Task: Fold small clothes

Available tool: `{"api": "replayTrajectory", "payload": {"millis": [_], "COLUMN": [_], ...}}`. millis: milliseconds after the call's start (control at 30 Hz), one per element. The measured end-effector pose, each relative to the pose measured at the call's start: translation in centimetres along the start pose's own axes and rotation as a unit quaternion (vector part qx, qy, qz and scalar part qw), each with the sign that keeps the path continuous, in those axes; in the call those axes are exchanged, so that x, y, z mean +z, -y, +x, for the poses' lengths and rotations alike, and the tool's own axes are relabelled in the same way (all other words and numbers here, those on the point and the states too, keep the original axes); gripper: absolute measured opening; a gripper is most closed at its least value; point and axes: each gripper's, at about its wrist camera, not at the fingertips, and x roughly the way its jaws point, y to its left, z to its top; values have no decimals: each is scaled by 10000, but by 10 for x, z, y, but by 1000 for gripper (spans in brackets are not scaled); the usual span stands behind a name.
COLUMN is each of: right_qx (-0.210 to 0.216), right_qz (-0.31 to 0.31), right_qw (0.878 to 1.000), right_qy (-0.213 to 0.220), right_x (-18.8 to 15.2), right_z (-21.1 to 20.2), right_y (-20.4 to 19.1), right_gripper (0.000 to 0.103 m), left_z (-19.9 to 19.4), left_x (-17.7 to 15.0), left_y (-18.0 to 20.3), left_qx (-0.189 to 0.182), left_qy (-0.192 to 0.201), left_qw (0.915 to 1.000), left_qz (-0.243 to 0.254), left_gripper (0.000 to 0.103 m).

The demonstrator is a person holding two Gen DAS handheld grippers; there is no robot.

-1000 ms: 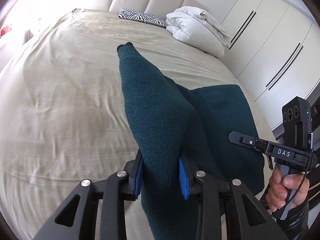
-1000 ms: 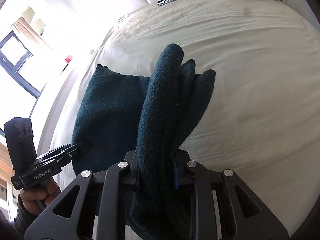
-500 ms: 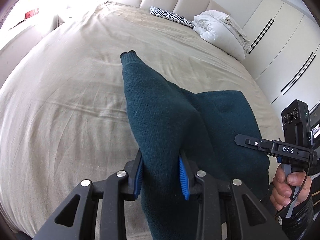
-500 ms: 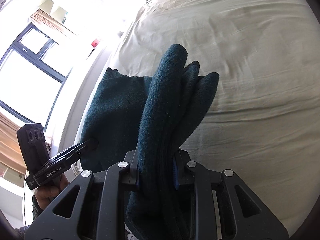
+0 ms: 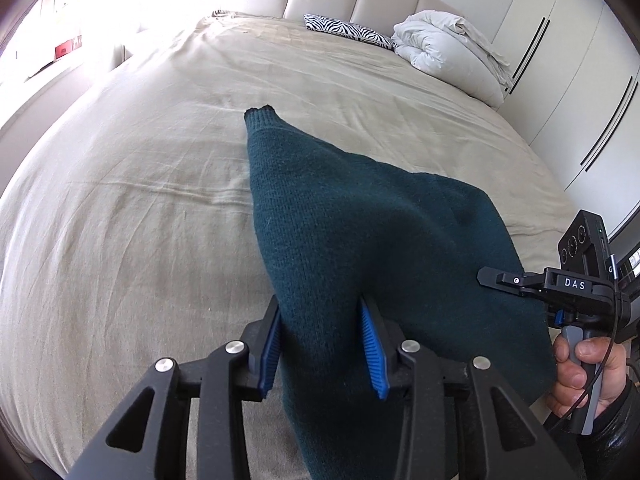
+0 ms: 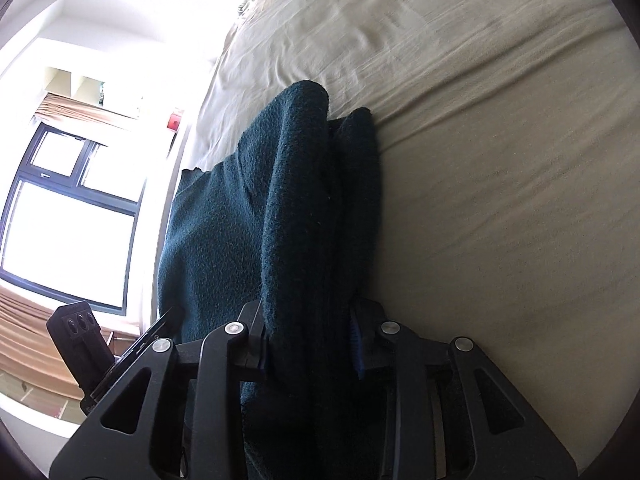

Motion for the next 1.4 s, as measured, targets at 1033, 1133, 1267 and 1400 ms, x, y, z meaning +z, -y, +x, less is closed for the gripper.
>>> {"api": "replayTrajectory", "payload": {"millis": [1033, 1133, 1267, 1400], "right_qx": [-83, -257, -507, 25], "right_qz": [88, -18, -427, 374], "right_qw": [9994, 9995, 9977, 9993], "right_qy": [339, 158, 117, -62], "right_x": [-32, -40, -49, -48], "right_z": [-72, -62, -52, -54], "right_y": [0, 0, -10, 15], "right_gripper": [59, 61, 54, 25], "left_z": [-25, -23, -13, -12], "left_x": [-19, -26, -36, -37], "left_y": [-3, -6, -14, -13], "left_qx": [43, 24, -218, -363], "left_qy": [165, 81, -145, -159], "left_qw": [9997, 9997, 9985, 9980], "left_qz": [-157, -243, -485, -496], "left_gripper": [71, 72, 72, 63]}}
